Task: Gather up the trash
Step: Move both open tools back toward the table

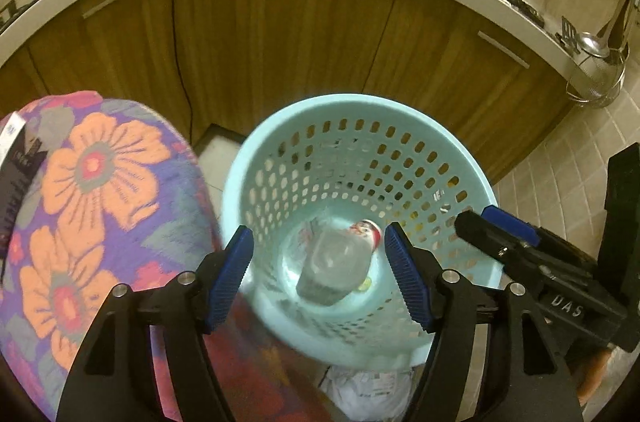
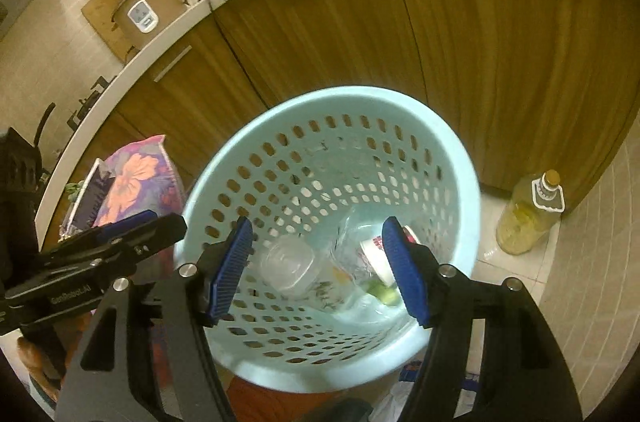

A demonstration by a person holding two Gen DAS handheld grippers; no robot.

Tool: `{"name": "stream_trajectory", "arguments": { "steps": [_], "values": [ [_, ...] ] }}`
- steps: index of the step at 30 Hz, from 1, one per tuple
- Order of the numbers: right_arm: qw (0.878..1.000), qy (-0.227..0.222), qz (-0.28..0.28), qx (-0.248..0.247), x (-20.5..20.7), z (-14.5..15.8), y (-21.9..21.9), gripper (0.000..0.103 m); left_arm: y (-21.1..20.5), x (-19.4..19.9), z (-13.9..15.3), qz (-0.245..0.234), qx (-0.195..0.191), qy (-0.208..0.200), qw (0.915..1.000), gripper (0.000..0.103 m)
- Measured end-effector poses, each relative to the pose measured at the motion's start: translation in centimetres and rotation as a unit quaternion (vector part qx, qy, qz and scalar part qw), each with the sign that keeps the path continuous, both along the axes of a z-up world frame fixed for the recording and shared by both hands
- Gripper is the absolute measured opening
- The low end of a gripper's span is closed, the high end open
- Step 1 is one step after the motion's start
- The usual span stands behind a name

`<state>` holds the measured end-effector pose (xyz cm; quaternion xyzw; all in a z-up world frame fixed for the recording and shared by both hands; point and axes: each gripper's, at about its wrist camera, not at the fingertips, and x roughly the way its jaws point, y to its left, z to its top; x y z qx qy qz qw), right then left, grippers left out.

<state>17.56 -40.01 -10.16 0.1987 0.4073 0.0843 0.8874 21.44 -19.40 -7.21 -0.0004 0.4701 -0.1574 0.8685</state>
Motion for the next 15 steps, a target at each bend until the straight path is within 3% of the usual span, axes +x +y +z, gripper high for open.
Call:
{"name": "stream_trajectory", "arguments": {
  "steps": [10, 15],
  "values": [
    [0.998, -0.044, 0.040, -0.001, -1.1, 4.1, 4.2, 0.064, 6.5, -4.8, 3.5, 0.044, -0.035, -0.048, 0.9972, 0.066],
    [0.995, -0.067, 0.078, -0.008, -1.6, 6.2, 8.1, 0.064, 11.8, -8.4, 6.3, 0.089, -0.055, -0.092, 0.9903, 0.069]
  ]
}}
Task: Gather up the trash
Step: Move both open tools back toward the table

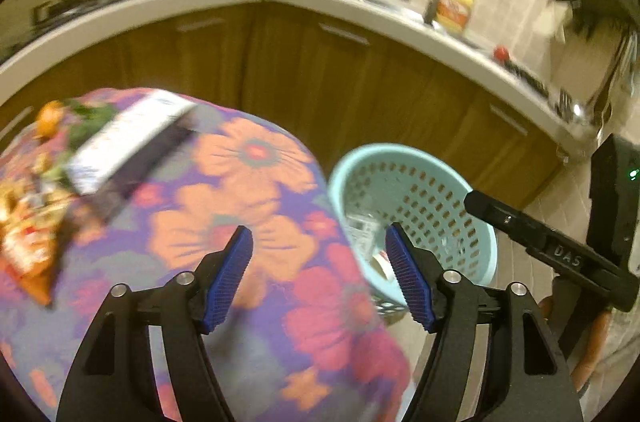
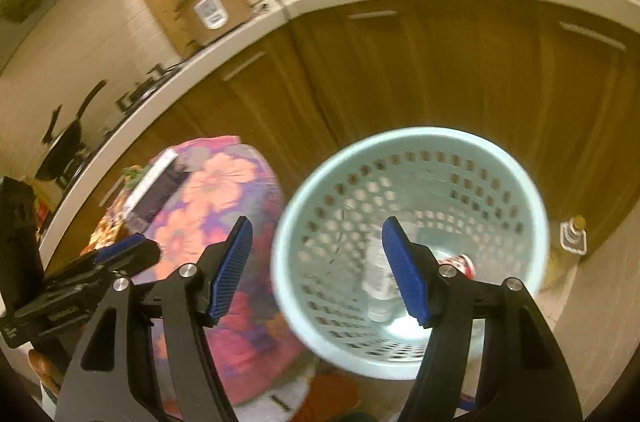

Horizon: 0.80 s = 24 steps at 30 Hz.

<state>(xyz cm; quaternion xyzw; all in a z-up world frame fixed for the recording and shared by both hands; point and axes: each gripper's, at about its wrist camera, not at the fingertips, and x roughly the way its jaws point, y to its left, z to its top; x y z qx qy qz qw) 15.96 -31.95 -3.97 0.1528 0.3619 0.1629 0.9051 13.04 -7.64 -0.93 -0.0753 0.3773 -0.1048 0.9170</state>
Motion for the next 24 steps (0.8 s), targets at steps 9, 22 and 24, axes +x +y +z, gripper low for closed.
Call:
{"name": "stream_trajectory", "arguments": {
  "steps": [9, 22, 24],
  "values": [
    [0.995, -0.025, 0.097, -0.025, -0.9, 2.7, 10.9, 0.064, 11.0, -6.4, 3.1, 0.115, -0.006, -0.049, 0.9921, 0.069],
    [0.978, -0.029, 0.198, -0.060, -2.0, 3.4, 26.5, 0.064, 27.8, -11.3, 2.8, 0.280, 0.100, -0.047, 0.9536, 0.074],
    [0.976, -0.026, 0.207, -0.062, -1.9, 3.2, 28.0, 0.064, 30.2, -10.6, 2.3, 0.299, 0.105, -0.045, 0.9474, 0.074]
  ]
}}
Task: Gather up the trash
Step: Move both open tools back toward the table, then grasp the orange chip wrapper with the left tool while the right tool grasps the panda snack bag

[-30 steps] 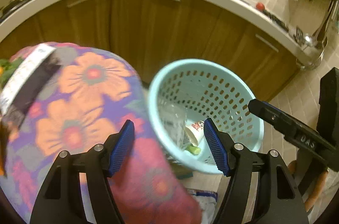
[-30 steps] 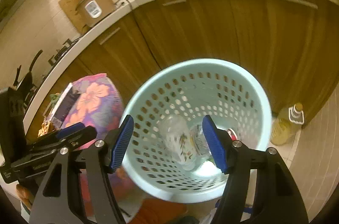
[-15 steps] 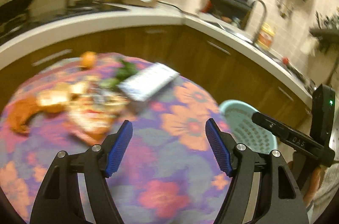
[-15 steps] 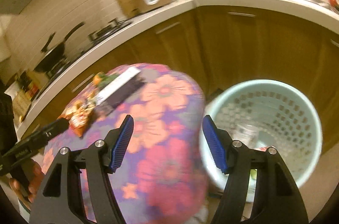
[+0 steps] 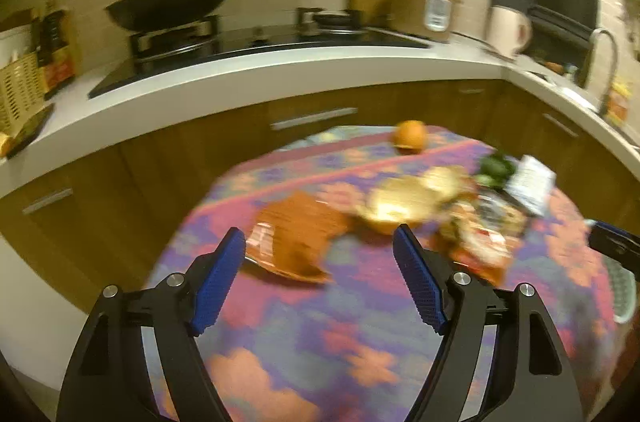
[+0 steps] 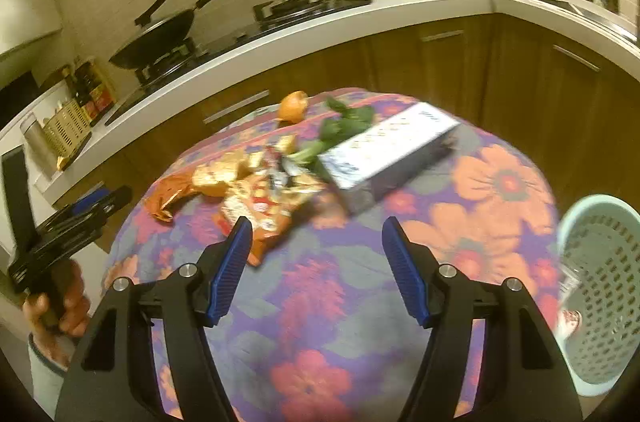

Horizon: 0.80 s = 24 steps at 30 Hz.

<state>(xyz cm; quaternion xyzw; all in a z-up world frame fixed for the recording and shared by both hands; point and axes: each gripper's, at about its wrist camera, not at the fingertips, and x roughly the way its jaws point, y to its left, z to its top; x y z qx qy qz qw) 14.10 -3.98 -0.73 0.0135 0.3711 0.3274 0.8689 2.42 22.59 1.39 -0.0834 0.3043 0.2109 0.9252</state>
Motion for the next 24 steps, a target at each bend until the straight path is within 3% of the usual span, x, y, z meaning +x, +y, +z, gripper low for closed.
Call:
{"name": "stream_trajectory", "arguments": {
  "steps": [2, 7, 12, 17, 19, 21, 24],
  "values": [
    [1.000, 0.000, 0.008, -0.005, 0.1, -0.2, 1.6, 0.064, 2.4, 0.6, -0.3, 0.034, -0.001, -0.011, 0.9994, 0.074],
    [1.000, 0.002, 0.011, -0.015, 1.2, -1.0, 4.4, 0.064, 6.0, 3.7, -2.3, 0.025, -0.048, 0.006, 0.9985, 0.074],
    [1.000, 0.011, 0.015, -0.020, 2.2, -2.1, 6.3, 0.064, 7.3, 5.8, -5.4, 0.035, -0.082, 0.063, 0.9941, 0.074],
    [0.999, 0.031, 0.009, -0.036, 3.0, -3.8, 7.9, 0.064, 7.7, 5.9, -6.5, 0.020, -0.109, 0.065, 0.9916, 0.074],
    [0.998, 0.039, 0.002, -0.038, 3.3, -4.4, 8.2, 0.064, 7.4, 5.8, -6.6, 0.010, -0.111, 0.066, 0.9916, 0.071],
    [0.998, 0.037, -0.009, -0.040, 3.4, -4.7, 8.3, 0.064, 7.0, 5.8, -6.7, -0.005, -0.108, 0.068, 0.9917, 0.059],
    [0.998, 0.038, -0.016, -0.042, 3.7, -4.7, 8.5, 0.064, 6.0, 5.8, -6.5, -0.019, -0.085, 0.069, 0.9938, 0.051]
  ]
}}
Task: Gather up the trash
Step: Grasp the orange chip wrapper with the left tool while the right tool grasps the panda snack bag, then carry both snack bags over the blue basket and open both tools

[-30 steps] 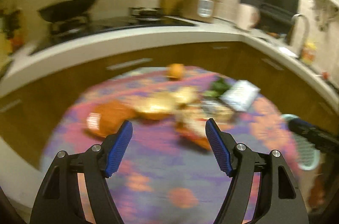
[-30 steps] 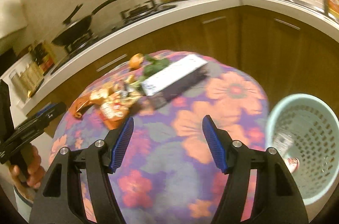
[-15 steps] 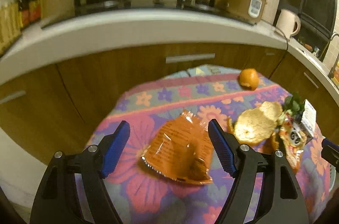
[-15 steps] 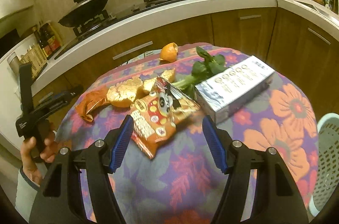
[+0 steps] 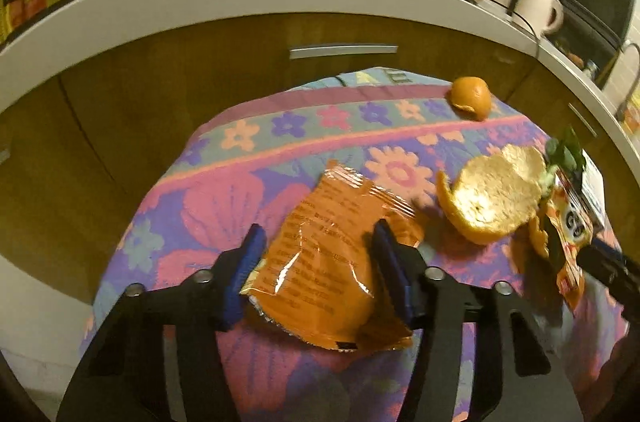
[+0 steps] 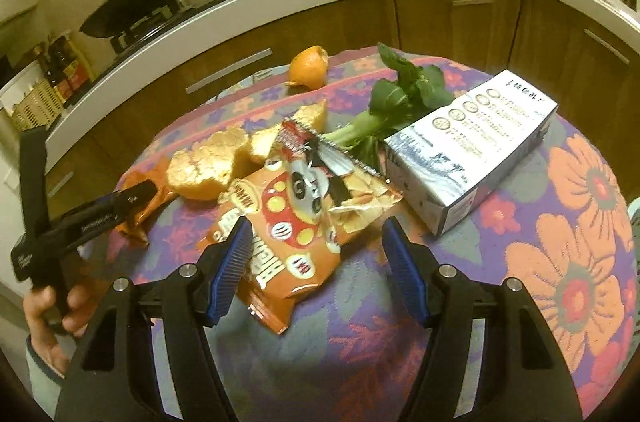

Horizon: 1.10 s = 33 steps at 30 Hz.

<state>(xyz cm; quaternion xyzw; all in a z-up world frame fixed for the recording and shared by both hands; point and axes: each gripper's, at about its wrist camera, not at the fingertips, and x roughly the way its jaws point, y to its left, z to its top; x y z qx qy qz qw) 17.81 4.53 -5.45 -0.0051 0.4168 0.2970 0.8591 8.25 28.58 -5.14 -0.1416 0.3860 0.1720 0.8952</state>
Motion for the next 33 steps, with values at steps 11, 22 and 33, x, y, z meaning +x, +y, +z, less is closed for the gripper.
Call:
{"name": "stream_trajectory", "arguments": {
  "steps": [11, 22, 33],
  "values": [
    [0.999, 0.022, 0.024, -0.028, 0.8, -1.2, 3.0, 0.034, -0.9, -1.5, 0.6, -0.021, 0.003, -0.027, 0.9994, 0.015],
    [0.999, -0.022, 0.037, 0.026, -3.1, 1.1, 0.2, 0.009, -2.3, -6.5, 1.2, -0.004, -0.024, -0.065, 0.9976, 0.013],
    [0.995, -0.007, 0.056, 0.088, -6.6, 3.0, -5.8, 0.009, -7.9, -9.3, 3.8, -0.052, -0.001, -0.098, 0.9938, 0.013]
  ]
}}
